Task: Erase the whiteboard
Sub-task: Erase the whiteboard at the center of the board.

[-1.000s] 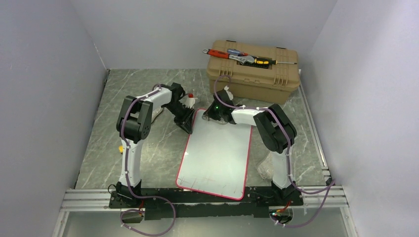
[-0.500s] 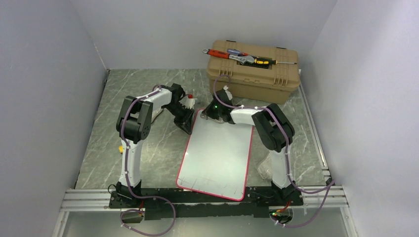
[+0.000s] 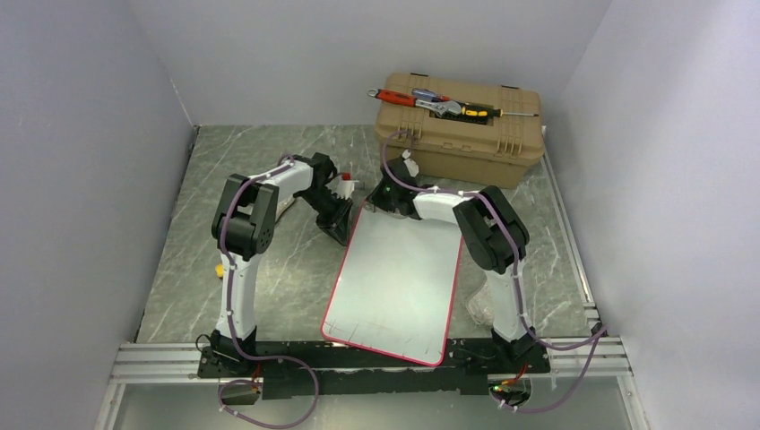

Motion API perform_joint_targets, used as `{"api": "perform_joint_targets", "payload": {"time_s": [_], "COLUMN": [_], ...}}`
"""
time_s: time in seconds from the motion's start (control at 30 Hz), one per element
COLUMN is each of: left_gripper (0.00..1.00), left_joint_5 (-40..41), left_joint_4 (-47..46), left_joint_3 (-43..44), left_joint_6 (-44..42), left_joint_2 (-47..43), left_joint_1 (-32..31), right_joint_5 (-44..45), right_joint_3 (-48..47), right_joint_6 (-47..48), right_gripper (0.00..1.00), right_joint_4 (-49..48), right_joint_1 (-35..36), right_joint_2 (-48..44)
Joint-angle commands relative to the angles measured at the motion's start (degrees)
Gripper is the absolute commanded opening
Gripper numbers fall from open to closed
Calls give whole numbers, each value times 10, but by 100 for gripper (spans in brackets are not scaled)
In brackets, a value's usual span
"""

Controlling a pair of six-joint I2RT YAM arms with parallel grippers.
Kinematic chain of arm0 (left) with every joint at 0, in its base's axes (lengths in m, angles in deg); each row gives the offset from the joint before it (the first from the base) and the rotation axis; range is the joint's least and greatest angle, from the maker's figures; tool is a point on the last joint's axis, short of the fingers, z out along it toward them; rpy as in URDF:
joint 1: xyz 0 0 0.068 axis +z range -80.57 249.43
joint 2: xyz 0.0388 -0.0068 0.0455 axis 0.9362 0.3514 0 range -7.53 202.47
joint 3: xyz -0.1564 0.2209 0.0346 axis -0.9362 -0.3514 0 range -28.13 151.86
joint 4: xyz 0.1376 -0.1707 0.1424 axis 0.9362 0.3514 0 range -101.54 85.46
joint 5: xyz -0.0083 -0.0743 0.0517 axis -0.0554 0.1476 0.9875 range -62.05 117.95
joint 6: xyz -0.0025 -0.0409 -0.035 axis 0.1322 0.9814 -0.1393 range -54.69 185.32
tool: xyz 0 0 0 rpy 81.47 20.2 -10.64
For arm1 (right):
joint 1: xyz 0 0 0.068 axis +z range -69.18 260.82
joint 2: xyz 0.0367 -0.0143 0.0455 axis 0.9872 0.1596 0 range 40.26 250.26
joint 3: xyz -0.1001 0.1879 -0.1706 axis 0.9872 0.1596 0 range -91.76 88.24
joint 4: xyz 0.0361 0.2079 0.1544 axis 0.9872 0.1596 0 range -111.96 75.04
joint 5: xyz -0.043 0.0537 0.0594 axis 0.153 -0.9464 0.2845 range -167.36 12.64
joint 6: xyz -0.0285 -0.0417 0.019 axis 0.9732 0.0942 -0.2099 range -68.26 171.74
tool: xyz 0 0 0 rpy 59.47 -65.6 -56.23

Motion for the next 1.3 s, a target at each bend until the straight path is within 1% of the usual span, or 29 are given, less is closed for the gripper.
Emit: {"api": "perform_joint_targets", "payload": {"time_s": [0.0,0.1,0.17,0.3,0.4,0.6,0.8,0.93,1.0,1.03,1.1,1.17,1.23,1.27], "left_gripper": [21,26,29,32,32,32,31,30,28,27,25,24,22,22], "left_joint_5": [42,21,10,8,16,79,107,116,112,110,111,109,105,104], "left_joint_4": [12,21,11,-5,-30,-41,-39,-25,-29,-31,-36,-32,-30,-29], "left_joint_3": [2,8,-2,-12,-24,-20,-22,-16,-23,-26,-30,-28,-26,-25], "left_joint_6": [-35,-44,-46,-43,-36,-29,-24,-28,-29,-30,-30,-30,-29,-28], "left_joint_2": [-15,-43,-59,-59,-46,9,32,49,44,41,37,38,39,39], "left_joint_1": [-7,-9,-17,-37,-40,-42,-42,-42,-42,-42,-42,-42,-42,-42], "right_joint_5": [26,33,29,19,10,-16,-65,-49,-24,3,19,20,21,23], "right_joint_3": [20,43,54,73,94,113,155,210,231,233,223,195,142,92], "right_joint_6": [9,11,11,5,-3,2,23,47,65,73,76,67,61,60], "right_gripper": [0,0,0,0,0,0,0,0,0,0,0,0,0,0], "right_joint_4": [93,91,86,73,58,48,48,58,72,80,87,83,87,101], "right_joint_1": [23,17,15,15,14,7,-32,-67,-81,-83,-84,-73,-45,-30], "right_joint_2": [28,13,11,17,17,-2,-51,-115,-141,-145,-133,-103,-58,-33]}}
